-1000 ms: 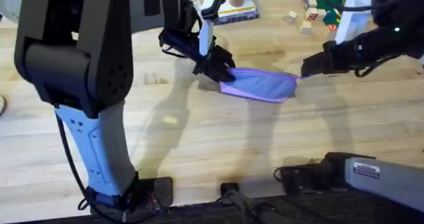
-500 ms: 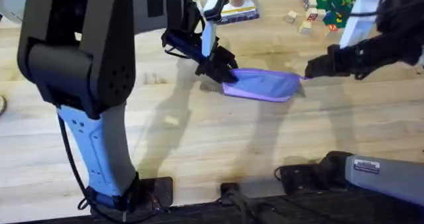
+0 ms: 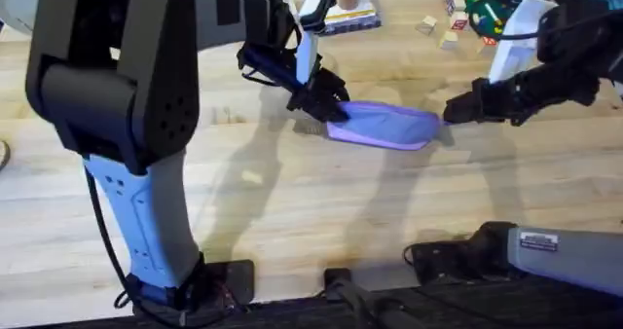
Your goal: Unzip the bag, pick up the pens from the table one at a time and place them inside, then zip the bag closed.
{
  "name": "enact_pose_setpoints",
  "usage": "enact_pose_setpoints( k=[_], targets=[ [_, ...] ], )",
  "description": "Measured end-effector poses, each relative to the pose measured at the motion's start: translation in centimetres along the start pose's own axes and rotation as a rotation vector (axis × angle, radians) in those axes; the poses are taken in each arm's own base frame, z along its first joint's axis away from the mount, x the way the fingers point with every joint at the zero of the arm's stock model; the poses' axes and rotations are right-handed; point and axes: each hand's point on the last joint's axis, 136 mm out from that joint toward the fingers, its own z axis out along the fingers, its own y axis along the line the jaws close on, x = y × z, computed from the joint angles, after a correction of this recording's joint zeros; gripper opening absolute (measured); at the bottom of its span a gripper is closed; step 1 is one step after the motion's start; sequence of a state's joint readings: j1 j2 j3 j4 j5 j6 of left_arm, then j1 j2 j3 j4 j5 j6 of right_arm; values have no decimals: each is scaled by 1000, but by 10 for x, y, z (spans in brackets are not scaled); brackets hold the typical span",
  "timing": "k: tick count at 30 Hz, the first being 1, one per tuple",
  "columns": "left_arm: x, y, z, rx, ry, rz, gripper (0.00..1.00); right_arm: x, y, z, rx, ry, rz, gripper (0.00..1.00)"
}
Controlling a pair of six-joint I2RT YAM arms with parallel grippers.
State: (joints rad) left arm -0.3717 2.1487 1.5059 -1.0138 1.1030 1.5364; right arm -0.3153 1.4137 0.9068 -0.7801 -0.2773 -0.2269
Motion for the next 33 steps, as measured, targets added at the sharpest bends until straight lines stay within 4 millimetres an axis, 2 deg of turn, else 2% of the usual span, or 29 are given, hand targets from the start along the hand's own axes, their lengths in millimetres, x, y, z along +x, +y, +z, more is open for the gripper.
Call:
enact_pose_setpoints(
  k=[2,3,4,6,7,8,9,11,13,14,21,28,29,33],
  targets=[
    [0,0,0,0,1,0,43,-3,1,-7,7,-20,7,31],
    [0,0,0,0,2,0,43,-13,5,-21,9,-79,2,130],
    [1,0,0,0,3,0,43,-17,5,-27,12,-100,1,233],
    [1,0,0,0,4,-1,43,-23,8,-39,18,-143,-7,527],
    [1,0,0,-1,4,-1,43,-25,9,-44,20,-159,-13,618],
    [1,0,0,-1,4,-1,43,-25,11,-50,23,-174,-14,659],
    [1,0,0,-1,4,-2,43,-24,16,-65,31,-216,-25,675],
    [1,0,0,0,4,-2,43,-23,20,-74,34,-245,-30,728],
    [1,0,0,0,4,-2,44,-22,24,-84,39,-276,-42,949],
    [1,0,0,0,4,-2,44,-18,30,-99,45,-323,-57,996],
    [1,0,0,0,4,-2,44,-10,41,-124,61,-409,-87,997],
    [1,0,0,-1,4,-1,45,-4,47,-136,70,-448,-101,997],
    [1,0,0,-1,4,3,94,-3,47,-137,70,-449,-101,997],
    [3,2,-4,-10,4,-7,730,-2,47,-137,70,-448,-101,997]
  ],
)
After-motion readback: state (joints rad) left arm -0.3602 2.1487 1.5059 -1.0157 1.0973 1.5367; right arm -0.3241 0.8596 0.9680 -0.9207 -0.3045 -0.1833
